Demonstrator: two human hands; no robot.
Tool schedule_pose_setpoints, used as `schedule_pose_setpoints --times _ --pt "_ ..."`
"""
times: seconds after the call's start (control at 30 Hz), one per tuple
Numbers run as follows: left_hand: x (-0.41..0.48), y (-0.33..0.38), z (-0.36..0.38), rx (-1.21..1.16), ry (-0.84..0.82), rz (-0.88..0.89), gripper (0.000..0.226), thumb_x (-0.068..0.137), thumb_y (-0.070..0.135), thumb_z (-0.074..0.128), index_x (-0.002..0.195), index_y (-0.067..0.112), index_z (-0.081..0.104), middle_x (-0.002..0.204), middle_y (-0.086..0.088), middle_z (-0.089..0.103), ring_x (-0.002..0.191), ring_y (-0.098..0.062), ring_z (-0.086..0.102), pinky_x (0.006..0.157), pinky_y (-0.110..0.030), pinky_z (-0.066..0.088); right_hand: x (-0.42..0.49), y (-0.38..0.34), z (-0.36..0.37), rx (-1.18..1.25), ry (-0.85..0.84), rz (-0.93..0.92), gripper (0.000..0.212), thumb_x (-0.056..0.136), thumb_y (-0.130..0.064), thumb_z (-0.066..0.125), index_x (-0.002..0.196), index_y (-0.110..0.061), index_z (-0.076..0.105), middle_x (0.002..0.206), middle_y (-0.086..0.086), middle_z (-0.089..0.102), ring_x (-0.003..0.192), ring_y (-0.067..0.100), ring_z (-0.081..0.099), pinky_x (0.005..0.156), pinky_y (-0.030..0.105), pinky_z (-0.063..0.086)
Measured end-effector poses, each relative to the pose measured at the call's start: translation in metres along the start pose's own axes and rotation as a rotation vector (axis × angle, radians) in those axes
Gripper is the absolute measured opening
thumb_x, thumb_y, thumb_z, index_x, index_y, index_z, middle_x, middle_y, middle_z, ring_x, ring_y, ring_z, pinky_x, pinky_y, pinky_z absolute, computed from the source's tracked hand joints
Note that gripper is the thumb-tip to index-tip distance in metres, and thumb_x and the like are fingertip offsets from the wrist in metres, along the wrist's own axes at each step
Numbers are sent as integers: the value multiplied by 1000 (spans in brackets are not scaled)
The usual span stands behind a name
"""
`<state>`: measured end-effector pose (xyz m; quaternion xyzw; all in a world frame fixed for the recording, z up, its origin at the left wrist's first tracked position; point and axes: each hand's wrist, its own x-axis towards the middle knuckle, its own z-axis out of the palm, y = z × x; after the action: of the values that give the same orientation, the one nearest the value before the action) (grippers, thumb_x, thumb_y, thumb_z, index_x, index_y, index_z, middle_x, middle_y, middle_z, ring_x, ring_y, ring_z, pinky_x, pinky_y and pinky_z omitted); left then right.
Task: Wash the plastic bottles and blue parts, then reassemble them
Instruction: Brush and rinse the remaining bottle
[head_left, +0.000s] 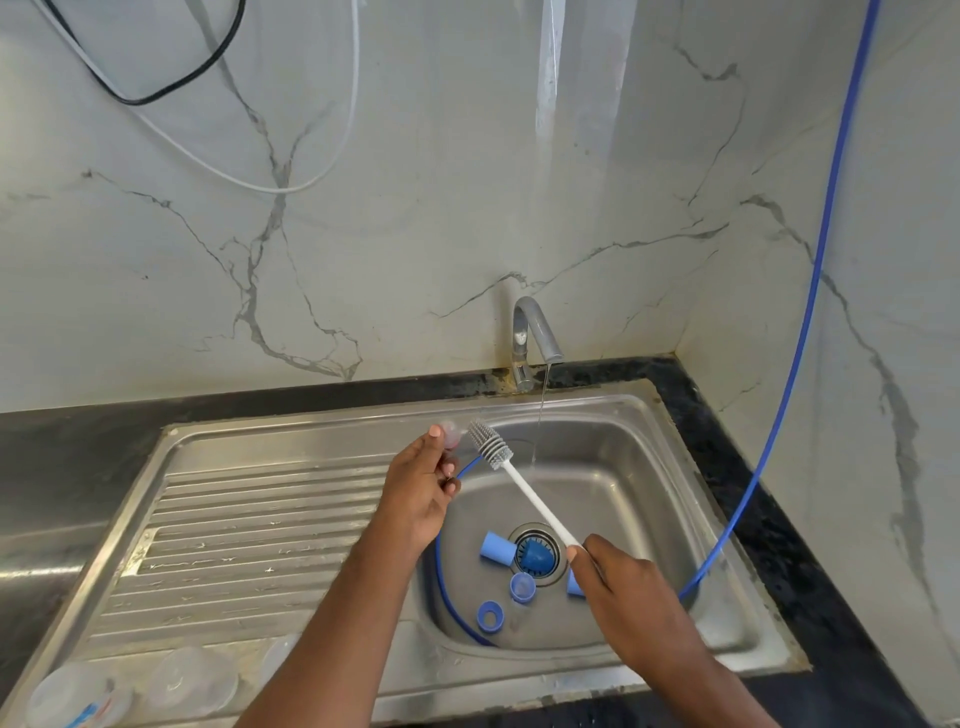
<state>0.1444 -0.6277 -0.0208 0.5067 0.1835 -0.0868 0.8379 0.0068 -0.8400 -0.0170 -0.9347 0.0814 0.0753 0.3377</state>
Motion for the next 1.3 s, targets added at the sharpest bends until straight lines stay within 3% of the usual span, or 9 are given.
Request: schedule_pose_setpoints --times 0.17,0.27,0.47,0.67,0.83,1.13,1.3 --pt "-11 -11 17 5 -118 -82 21 95 32 61 104 14 67 78 6 67 62 -7 47 55 -23 37 10 -10 3 31 26 -14 39 104 -48 38 72 -27 35 64 2 53 61 22 46 63 41 45" --pt "-18 -19 26 23 -186 -110 32 84 33 67 108 12 68 82 4 63 60 -7 44 55 -23 34 18 -12 2 81 54 16 40 104 -48 39 74 -22 38 63 2 53 60 22 46 63 42 45" --pt "-18 -24 34 -114 -52 -148 21 87 32 67 101 17 69 79 4 68 61 -7 45 56 -24 34 8 -6 8 44 32 16 35 105 -48 37 74 -31 36 75 3 64 69 21 59 66 39 48" --pt "-6 -23 24 -200 92 -117 36 96 38 63 121 12 67 74 4 67 55 -5 49 47 -21 39 2 6 7 69 9 33 36 104 -47 42 77 -24 44 72 5 60 61 17 49 61 35 45" --pt "-13 -28 35 -164 80 -165 25 91 32 70 108 14 71 81 1 66 60 -7 52 53 -22 41 9 8 13 147 -15 68 37 104 -48 42 74 -26 45 70 3 59 60 16 49 61 35 44" --pt "-23 -24 36 -7 -39 -283 38 71 26 83 106 12 73 80 0 68 66 -10 58 60 -27 40 15 21 14 170 -11 107 39 105 -47 40 73 -25 44 61 -2 49 54 12 44 53 26 36" --pt "-17 -18 30 28 -17 -318 31 87 36 76 107 11 73 88 -2 68 70 -13 59 62 -30 44 13 17 12 128 -9 86 37 105 -48 39 72 -30 41 64 -3 50 58 12 46 52 25 34"
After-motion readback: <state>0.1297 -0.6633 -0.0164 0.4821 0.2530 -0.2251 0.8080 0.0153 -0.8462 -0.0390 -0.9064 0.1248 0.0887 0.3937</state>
